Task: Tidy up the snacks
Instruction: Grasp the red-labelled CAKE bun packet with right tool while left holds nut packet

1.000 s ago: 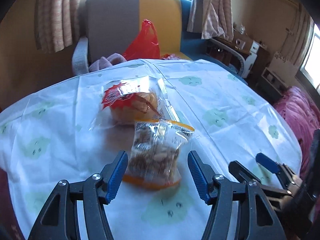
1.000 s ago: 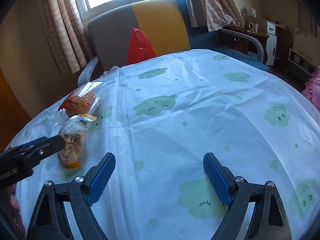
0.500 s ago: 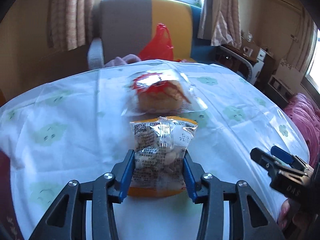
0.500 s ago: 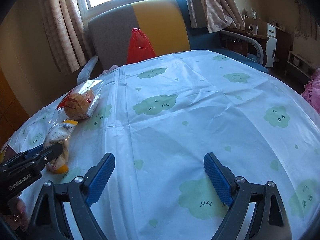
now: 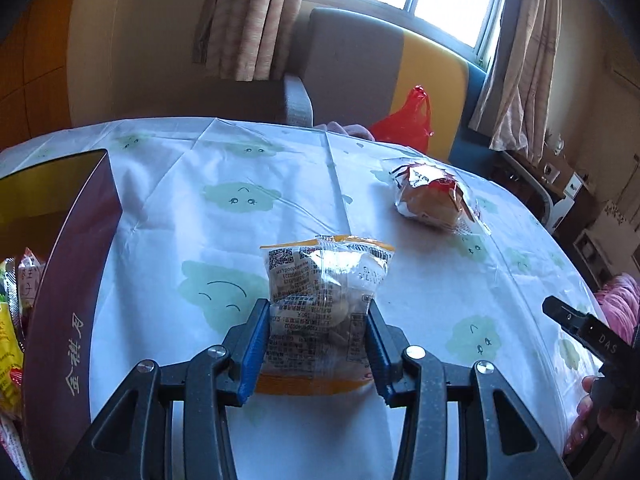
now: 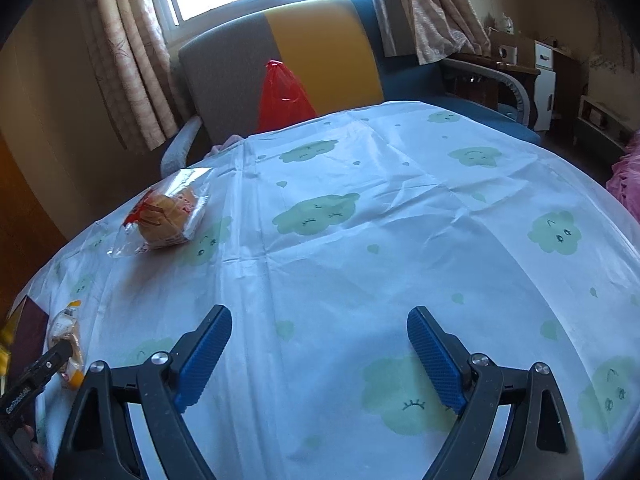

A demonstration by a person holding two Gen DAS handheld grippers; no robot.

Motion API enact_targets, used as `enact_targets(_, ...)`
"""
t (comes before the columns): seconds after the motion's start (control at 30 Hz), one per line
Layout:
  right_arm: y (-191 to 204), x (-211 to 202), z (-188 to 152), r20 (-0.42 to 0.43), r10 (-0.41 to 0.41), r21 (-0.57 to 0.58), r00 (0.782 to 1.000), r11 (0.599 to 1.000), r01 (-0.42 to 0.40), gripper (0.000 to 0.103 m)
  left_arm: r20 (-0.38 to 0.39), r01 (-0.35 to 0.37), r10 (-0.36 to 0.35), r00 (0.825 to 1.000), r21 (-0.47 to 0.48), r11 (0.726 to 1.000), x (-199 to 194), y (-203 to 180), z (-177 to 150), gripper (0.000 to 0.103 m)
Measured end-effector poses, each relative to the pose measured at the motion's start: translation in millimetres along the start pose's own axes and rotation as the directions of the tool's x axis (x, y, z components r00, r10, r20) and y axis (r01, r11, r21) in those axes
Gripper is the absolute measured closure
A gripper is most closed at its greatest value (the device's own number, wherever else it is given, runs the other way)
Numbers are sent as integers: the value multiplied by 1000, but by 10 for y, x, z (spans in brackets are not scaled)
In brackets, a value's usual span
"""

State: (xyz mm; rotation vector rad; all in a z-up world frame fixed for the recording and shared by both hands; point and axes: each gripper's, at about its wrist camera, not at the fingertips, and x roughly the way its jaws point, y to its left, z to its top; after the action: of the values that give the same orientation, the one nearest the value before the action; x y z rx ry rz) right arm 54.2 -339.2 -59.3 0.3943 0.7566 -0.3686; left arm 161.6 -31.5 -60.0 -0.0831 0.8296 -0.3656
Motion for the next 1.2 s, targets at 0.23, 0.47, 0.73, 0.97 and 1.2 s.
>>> enact_targets(0.23, 494, 315, 487, -131, 265, -29, 955, 962, -271, 53, 6, 1, -1, 1000, 8, 1000, 29, -27, -15, 57)
enact_targets(0.47, 676, 928, 763, -208, 383, 137, 900, 923, -360, 82, 2, 14, -14, 1000, 1, 1000, 63, 1, -22, 56)
enact_targets(0.73, 780, 688, 551, -157, 401, 53, 903, 916, -398, 93, 3, 29, -29, 1000, -11, 1000, 73, 39, -25, 55)
enact_targets(0.97, 800, 328, 109, -233, 435, -16, 870, 893, -451, 82, 3, 44, -44, 999, -23, 999, 75, 69, -27, 55)
enact_targets(1.2, 1000, -109, 641, -32, 402, -309, 915, 867, -391, 8, 4, 41, -41, 999, -19, 999, 79, 62, -34, 55)
